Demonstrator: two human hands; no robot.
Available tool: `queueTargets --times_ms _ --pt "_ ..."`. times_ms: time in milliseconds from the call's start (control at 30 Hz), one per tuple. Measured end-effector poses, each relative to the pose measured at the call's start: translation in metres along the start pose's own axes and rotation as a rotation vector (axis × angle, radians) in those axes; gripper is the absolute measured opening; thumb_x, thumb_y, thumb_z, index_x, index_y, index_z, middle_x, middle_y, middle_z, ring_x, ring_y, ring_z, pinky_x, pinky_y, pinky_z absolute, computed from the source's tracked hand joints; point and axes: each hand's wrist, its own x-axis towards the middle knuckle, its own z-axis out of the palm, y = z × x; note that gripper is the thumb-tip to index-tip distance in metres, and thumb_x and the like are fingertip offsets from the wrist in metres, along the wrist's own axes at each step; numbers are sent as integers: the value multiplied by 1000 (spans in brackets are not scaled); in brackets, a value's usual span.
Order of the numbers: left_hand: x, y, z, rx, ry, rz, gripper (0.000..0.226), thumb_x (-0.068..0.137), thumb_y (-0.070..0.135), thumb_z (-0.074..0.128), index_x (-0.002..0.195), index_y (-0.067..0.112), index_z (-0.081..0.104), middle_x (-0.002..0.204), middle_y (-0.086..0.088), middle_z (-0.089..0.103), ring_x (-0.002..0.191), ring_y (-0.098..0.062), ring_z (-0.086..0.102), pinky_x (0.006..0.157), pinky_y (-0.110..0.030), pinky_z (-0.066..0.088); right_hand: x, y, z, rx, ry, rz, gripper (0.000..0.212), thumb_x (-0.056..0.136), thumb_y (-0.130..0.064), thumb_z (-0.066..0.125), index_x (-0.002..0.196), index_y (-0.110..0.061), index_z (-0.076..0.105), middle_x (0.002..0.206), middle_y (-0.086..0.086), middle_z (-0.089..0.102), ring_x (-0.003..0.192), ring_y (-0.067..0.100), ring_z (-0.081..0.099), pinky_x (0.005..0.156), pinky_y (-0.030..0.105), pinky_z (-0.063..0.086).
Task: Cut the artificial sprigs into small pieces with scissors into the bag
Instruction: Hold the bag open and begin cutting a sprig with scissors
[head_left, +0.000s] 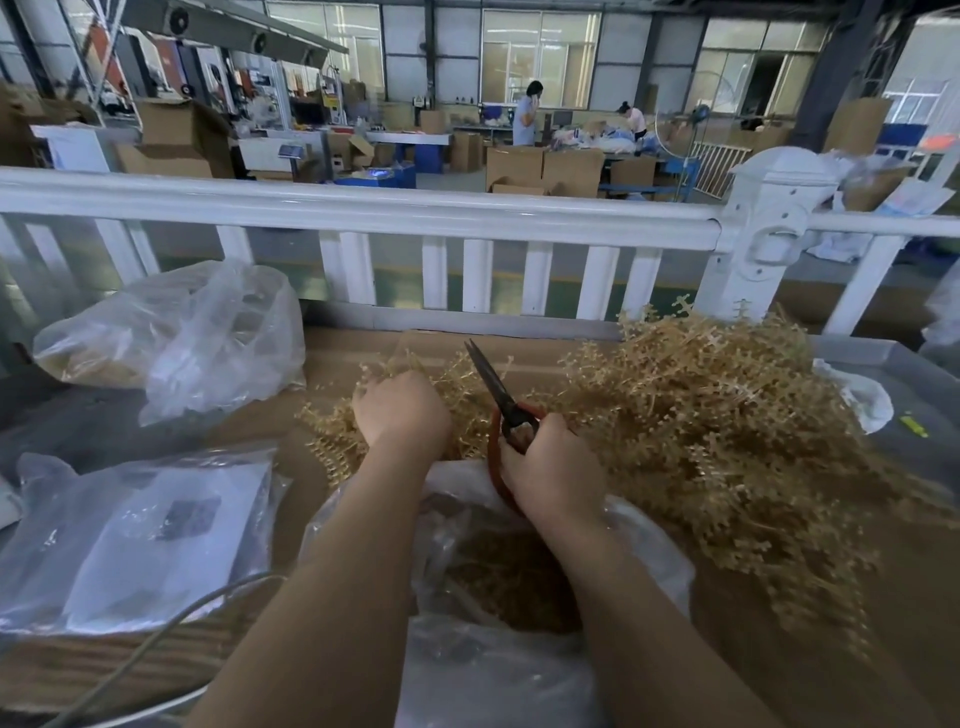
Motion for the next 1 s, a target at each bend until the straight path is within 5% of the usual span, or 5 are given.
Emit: queueTargets --times_ms 167,400,600,767,1000 --pt "-7 -1 -5 -147 184 126 29 96 35 56 112 16 69 129 -9 60 125 -31 49 104 -43 42 5 17 0 -21 152 -52 45 95 -66 52 95 -22 45 77 -7 54 82 28 71 47 27 24" --pt "-40 17 17 -632 300 218 12 102 27 47 100 16 51 78 6 57 68 -18 60 53 -32 45 20 30 -4 25 249 -76 36 96 -50 61 94 -19 43 81 0 64 81 32 70 58 31 35" --pt "-45 11 15 -1272 70 118 7 96 24 64 90 21 64 78 2 73 73 -16 70 68 -30 58 15 36 -6 331 281 -118 24 92 -26 73 84 -21 51 70 -13 57 76 22 66 58 25 38" --pt "-52 13 7 -1760 -158 184 7 95 13 61 95 6 63 89 -6 74 82 -16 71 70 -22 55 6 28 -18 805 81 -138 15 92 -36 72 92 -23 63 80 -3 73 72 2 68 64 15 50" --pt "-59 14 24 -1452 60 459 6 88 -2 69 91 -2 64 90 -19 69 87 -36 66 85 -50 56 3 25 -21 1120 -77 -67 35 82 -46 74 98 -16 66 84 5 77 67 12 69 52 20 51"
